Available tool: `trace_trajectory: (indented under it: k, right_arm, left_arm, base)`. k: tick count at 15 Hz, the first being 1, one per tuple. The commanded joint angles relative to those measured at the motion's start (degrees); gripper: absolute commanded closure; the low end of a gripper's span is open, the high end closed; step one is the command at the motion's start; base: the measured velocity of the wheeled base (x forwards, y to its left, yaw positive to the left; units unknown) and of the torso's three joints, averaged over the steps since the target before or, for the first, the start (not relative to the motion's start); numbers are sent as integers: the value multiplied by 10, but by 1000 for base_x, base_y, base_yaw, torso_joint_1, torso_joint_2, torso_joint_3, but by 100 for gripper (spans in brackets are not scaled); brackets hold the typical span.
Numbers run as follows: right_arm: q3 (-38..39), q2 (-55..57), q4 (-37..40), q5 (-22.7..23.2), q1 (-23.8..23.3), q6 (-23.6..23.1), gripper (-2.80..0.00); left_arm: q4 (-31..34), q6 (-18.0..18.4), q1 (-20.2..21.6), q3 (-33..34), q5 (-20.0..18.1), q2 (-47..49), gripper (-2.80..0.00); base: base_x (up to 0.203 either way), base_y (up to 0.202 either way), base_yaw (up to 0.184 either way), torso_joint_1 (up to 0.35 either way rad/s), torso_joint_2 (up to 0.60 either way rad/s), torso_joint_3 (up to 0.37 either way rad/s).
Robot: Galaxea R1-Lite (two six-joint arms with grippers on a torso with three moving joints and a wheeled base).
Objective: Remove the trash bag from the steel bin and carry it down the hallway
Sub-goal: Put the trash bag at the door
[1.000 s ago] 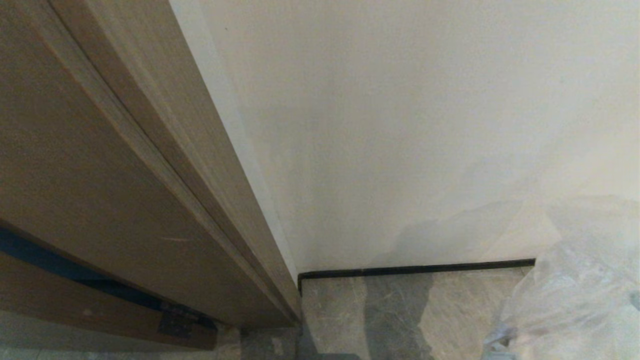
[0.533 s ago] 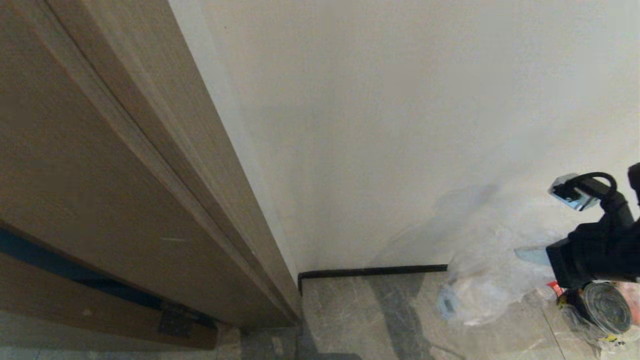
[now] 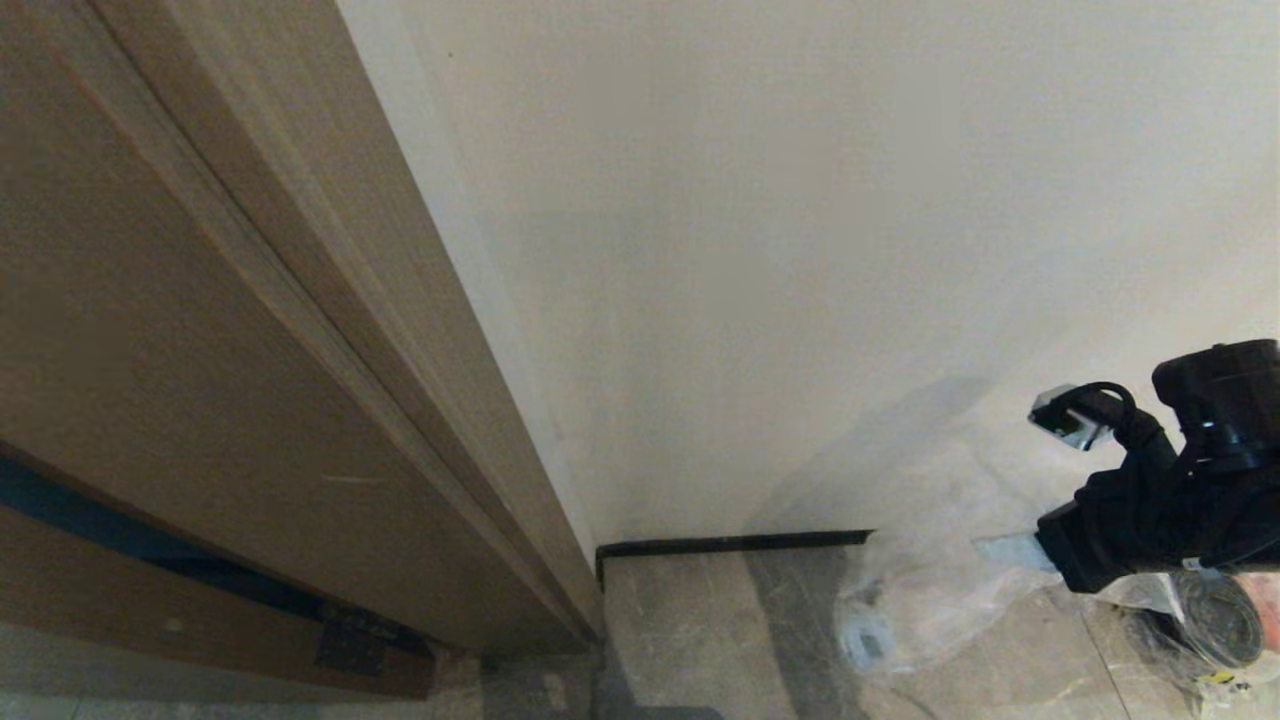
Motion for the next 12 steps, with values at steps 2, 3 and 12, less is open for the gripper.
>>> trace_trajectory:
  k: [2, 3, 12]
  right_arm:
    - [21, 3, 3, 1, 15, -1, -280]
    - [25, 4, 0, 1, 15, -1, -280]
    - [30, 2, -25, 0, 15, -1, -280]
  left_arm:
    - [0, 0, 0, 0, 0, -1, 0]
    - [0, 0, 0, 0, 0, 0, 0]
    - [0, 0, 0, 0, 0, 0, 0]
  base:
    - [0, 0, 0, 0, 0, 0]
    - [0, 0, 0, 0, 0, 0]
    - [0, 0, 0, 0, 0, 0]
